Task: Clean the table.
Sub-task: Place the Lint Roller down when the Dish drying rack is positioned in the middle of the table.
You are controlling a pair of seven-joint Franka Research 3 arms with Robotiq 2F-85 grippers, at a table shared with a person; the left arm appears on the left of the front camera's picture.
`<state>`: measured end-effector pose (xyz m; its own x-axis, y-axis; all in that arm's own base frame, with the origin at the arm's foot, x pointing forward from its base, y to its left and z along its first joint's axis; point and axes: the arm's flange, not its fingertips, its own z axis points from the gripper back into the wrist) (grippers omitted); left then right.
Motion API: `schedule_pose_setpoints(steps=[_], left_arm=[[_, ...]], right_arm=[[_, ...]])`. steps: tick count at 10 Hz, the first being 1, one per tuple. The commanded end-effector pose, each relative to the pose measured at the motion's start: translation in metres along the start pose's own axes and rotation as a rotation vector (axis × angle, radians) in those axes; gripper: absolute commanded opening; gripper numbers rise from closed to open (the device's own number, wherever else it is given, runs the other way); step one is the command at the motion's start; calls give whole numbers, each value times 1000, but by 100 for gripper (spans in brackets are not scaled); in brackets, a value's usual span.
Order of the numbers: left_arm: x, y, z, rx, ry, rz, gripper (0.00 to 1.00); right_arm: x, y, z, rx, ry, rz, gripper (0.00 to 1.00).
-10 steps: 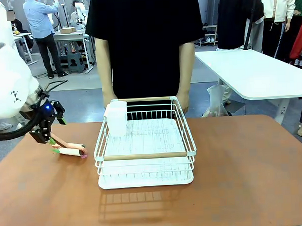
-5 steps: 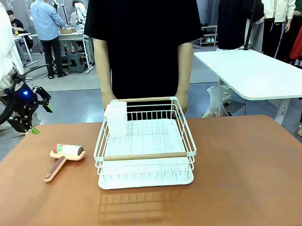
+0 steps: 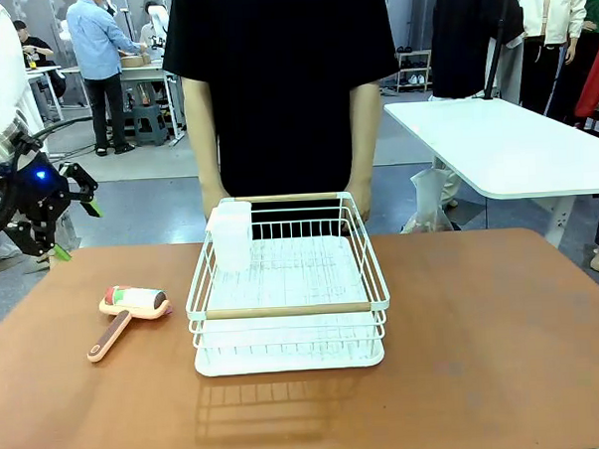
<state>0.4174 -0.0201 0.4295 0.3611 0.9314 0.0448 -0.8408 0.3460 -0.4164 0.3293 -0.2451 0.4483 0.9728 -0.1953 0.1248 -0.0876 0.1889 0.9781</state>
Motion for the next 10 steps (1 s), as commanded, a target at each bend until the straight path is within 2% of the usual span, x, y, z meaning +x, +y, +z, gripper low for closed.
schedule_pose_setpoints(steps=[1,10], left_arm=[[2,0,-1,-2,3,11,100],[2,0,-1,-2,3,11,100]], right_arm=[[-1,4,0,9,-5,5,100],[-1,4,0,9,-5,5,100]])
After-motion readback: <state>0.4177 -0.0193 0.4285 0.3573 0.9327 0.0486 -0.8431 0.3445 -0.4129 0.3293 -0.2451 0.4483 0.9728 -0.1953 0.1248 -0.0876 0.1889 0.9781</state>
